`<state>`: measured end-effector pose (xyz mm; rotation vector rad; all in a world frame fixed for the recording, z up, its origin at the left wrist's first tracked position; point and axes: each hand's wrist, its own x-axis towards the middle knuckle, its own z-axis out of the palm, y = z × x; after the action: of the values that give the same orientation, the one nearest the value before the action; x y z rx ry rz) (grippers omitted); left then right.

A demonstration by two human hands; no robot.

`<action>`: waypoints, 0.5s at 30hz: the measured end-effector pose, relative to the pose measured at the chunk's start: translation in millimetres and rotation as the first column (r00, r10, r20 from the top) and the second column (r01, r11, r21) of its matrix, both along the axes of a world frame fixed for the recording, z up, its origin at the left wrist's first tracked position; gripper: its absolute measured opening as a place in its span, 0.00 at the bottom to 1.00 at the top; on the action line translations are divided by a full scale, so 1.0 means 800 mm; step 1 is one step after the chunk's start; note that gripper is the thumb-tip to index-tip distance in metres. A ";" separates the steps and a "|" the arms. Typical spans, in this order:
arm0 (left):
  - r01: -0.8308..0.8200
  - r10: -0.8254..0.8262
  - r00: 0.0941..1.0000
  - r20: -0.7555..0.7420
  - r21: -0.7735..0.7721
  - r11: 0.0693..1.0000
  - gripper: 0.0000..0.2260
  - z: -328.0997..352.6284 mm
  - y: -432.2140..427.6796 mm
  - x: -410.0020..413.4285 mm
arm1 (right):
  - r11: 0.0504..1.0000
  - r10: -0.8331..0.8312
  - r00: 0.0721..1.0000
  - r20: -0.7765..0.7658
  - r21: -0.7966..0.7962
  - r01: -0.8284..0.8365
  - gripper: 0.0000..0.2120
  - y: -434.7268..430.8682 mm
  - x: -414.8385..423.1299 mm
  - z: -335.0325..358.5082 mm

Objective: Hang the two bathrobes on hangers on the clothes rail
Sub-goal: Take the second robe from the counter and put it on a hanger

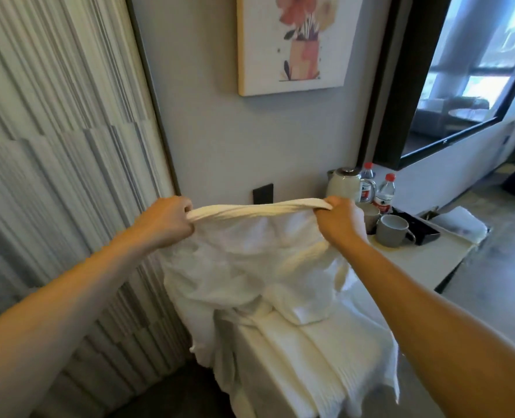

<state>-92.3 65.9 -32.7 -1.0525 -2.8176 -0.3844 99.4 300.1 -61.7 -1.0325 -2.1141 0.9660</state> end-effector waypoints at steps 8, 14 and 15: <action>-0.361 -0.170 0.784 0.597 0.662 0.657 0.06 0.096 -0.160 0.110 | 0.985 0.038 0.985 -0.169 0.173 -0.008 0.13 -0.141 0.080 0.156; -0.197 -0.383 0.691 0.613 0.670 0.716 0.11 0.174 -0.294 0.218 | 0.968 0.040 0.965 -0.257 0.249 0.026 0.12 -0.253 0.166 0.226; -0.117 -0.322 0.772 0.547 0.621 0.775 0.12 0.180 -0.306 0.231 | 0.966 0.028 0.966 -0.257 0.255 0.040 0.13 -0.267 0.178 0.233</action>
<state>92.8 -179.0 111.5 -1.0442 -2.7016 -1.8720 242.0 86.9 125.1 -0.7393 -1.9541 0.7515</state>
